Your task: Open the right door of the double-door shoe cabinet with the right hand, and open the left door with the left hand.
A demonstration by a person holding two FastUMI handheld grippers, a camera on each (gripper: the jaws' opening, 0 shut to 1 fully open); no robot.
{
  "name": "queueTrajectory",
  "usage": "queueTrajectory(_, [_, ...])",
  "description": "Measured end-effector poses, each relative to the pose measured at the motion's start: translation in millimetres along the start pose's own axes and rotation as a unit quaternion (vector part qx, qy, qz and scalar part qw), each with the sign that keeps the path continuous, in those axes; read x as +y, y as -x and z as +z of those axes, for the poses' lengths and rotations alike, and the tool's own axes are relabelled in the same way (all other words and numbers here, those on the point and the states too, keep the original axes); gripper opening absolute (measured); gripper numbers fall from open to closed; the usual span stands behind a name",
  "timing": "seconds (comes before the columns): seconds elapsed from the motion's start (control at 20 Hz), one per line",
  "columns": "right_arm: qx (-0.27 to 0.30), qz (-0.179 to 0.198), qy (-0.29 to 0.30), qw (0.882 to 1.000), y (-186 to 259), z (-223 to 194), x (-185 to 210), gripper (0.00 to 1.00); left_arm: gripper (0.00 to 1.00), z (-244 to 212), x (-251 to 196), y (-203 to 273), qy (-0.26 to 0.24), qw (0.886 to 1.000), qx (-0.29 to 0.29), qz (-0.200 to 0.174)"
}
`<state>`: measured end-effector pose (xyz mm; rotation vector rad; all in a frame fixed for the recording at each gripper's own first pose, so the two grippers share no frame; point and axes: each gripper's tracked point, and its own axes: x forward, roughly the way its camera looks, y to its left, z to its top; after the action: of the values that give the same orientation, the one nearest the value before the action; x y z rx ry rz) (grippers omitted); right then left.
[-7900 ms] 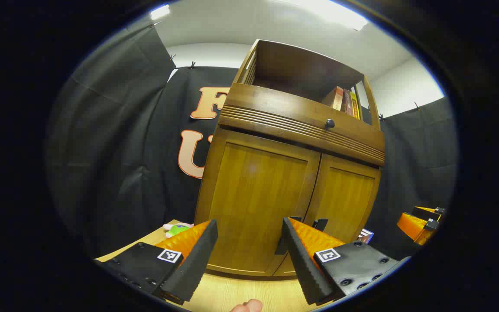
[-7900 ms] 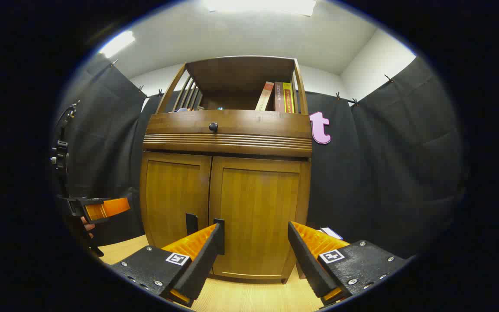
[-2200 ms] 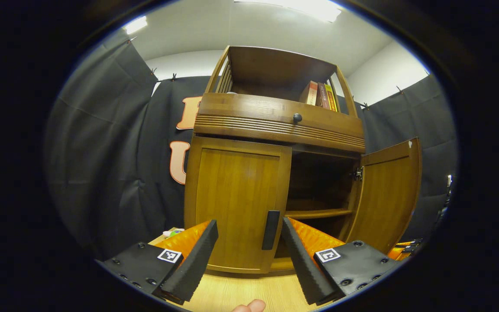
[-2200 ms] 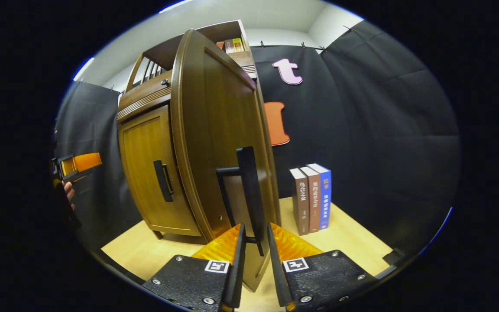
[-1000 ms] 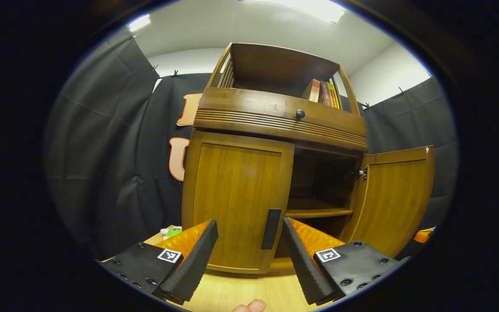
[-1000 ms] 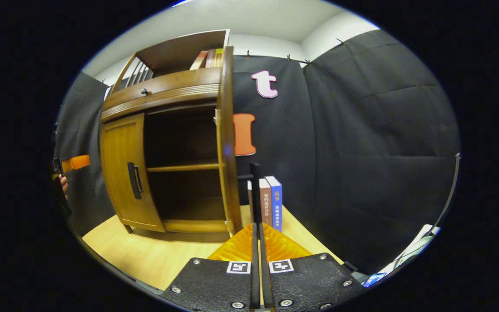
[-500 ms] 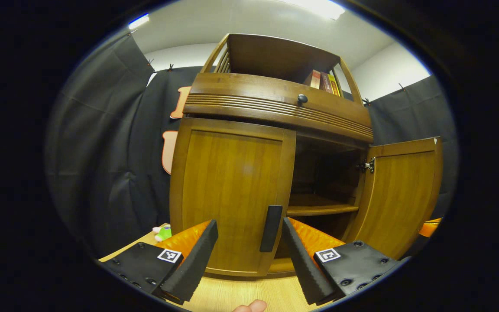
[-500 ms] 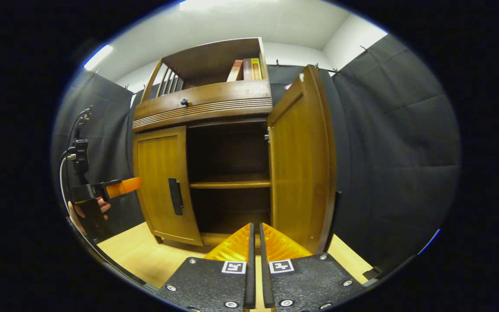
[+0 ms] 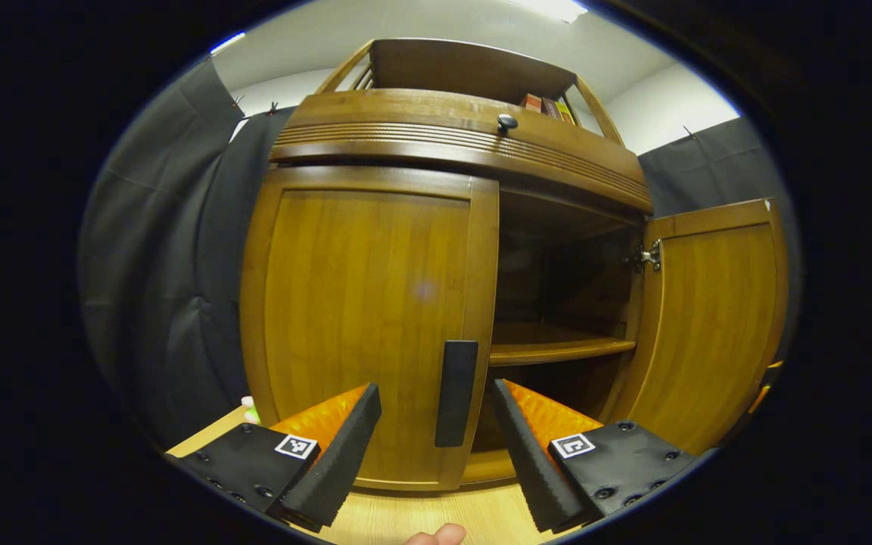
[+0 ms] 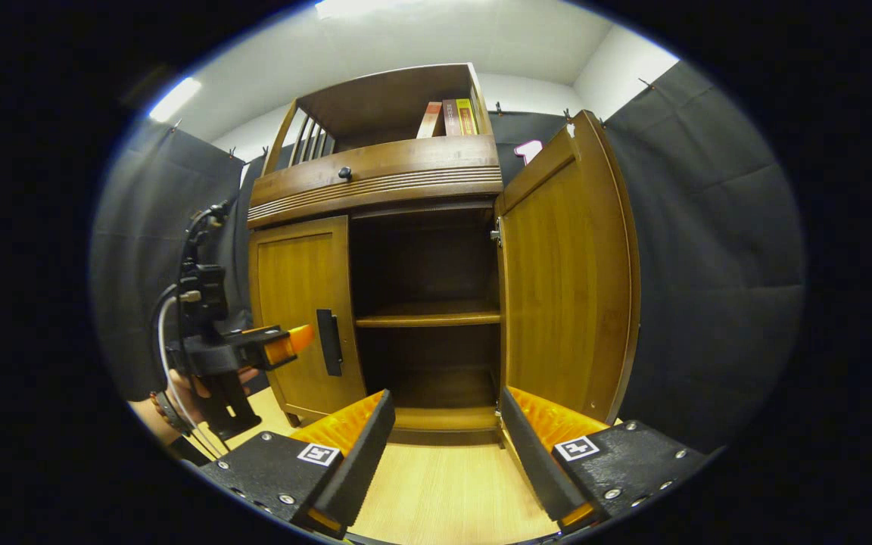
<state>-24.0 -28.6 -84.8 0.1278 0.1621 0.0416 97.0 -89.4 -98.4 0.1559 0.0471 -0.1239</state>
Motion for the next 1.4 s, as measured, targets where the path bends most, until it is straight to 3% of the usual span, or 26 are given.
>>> queueTrajectory(0.1, [0.0,-0.004,0.002,1.0,1.0,0.4,-2.9,0.88,0.97,-9.1,-5.2,-19.8,0.008,1.0,0.006,-0.006])
queueTrajectory(0.45, [-0.003,-0.024,-0.024,0.999,2.6,0.2,-11.5,0.88,0.95,-44.3,-7.6,-72.1,0.006,1.0,0.021,0.001])
queueTrajectory(0.75, [-0.001,-0.036,-0.021,0.999,-2.8,-3.7,-21.8,0.88,0.94,-52.6,-7.5,-82.1,-0.052,0.998,0.019,0.027])
queueTrajectory(0.9, [0.002,-0.034,-0.026,0.999,-5.7,-6.7,-21.0,0.88,0.92,-48.7,-14.0,-82.1,-0.047,0.999,0.011,0.022])
queueTrajectory(1.2, [0.012,-0.034,-0.03,0.999,-5.1,-14.6,-20.3,0.88,0.41,-48.3,-12.6,-80.1,-0.012,1.0,0.012,0.013])
queueTrajectory(1.4, [0.02,-0.033,-0.027,0.999,-0.9,-18.3,-16.9,0.88,0.32,-47.7,-11.5,-63.9,-0.011,0.999,0.03,0.007])
